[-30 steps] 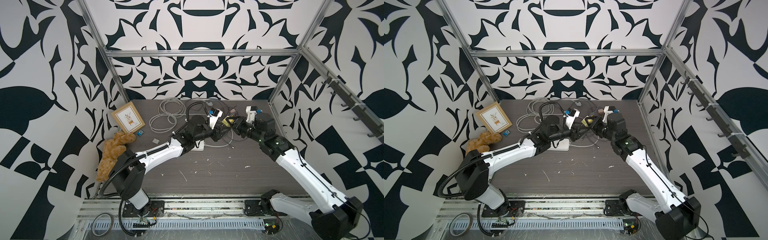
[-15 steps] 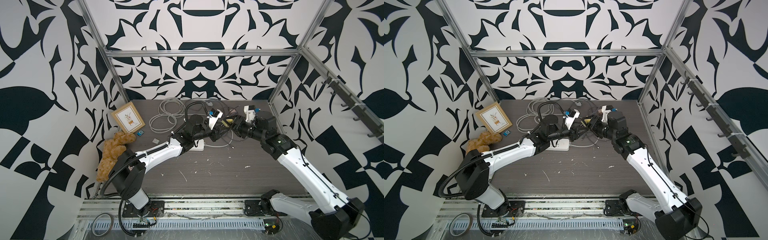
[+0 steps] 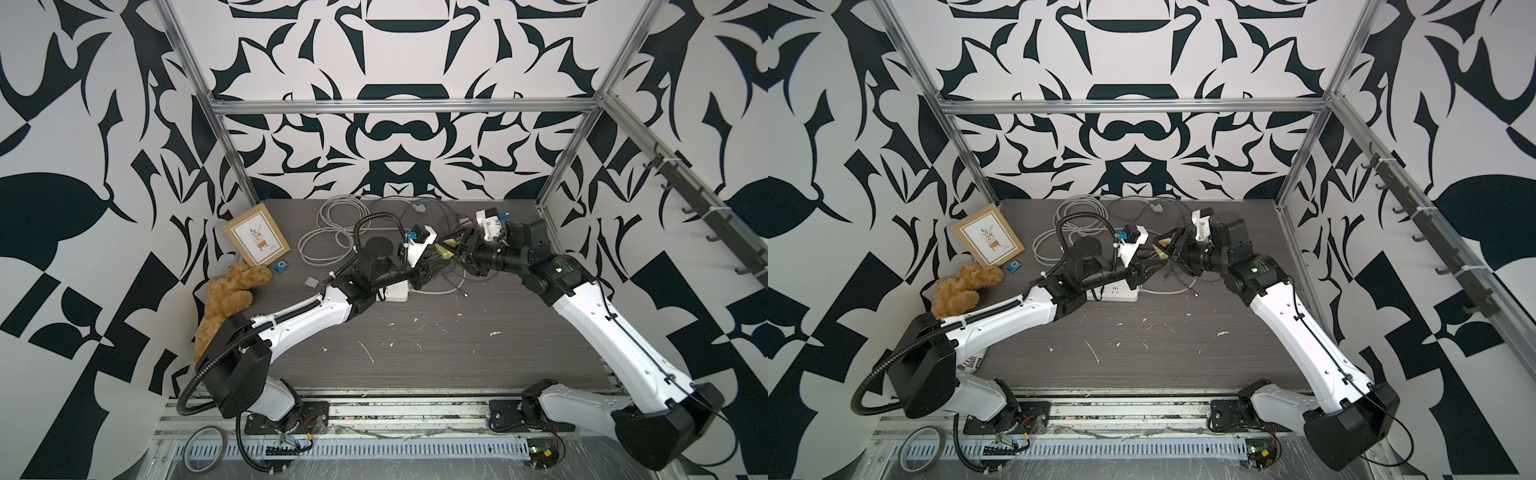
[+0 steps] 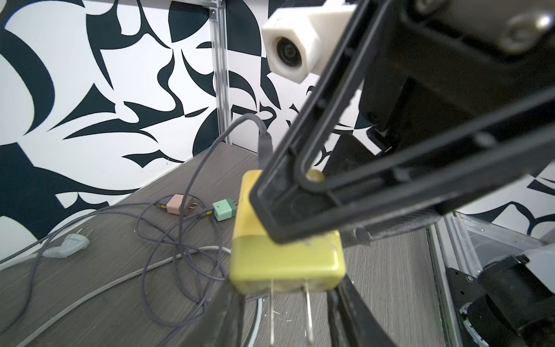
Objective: Charge mp3
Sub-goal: Pick up the plug from the center of the board.
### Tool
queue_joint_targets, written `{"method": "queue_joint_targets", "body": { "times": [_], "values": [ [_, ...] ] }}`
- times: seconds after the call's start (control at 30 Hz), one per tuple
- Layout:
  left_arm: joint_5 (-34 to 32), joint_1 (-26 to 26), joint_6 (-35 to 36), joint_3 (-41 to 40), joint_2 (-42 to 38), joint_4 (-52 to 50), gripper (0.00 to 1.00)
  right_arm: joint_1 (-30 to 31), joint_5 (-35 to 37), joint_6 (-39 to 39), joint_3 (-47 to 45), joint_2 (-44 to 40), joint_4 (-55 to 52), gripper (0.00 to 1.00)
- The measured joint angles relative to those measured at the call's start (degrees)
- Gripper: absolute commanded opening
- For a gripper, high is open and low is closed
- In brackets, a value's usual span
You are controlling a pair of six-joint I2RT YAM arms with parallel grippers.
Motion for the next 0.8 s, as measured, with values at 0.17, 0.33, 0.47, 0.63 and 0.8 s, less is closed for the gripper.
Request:
{"method": "queue_joint_targets", "body": {
  "times": [0.17, 0.33, 0.47, 0.63, 0.8],
  "values": [
    [0.68, 0.07, -0.04, -0.24, -0.37, 0.63, 0.15, -0.28, -0.59, 0.79, 0.07, 0.94, -0.13, 0.23],
    [0.83, 0.70, -0.42, -1.36, -0.48, 1.62, 0.22, -0.48, -1.05, 1.11, 0.04, 1.14, -0.26, 0.11],
    [1.36, 0.46, -1.05, -1.44, -0.48, 2.64, 0.76, -0.48, -0.92, 1.29, -0.02, 1.14, 0.09, 0.08],
    [1.64, -0.04, -2.43, -1.57, -0.48, 3.15, 0.89, -0.48, -0.72, 1.29, -1.88, 0.68, 1.42, 0.03],
    [0.61, -0.07, -3.37, -1.20, -0.15, 3.04, 0.86, -0.48, -0.68, 1.31, -2.89, 0.07, 2.16, 0.02]
  ]
}}
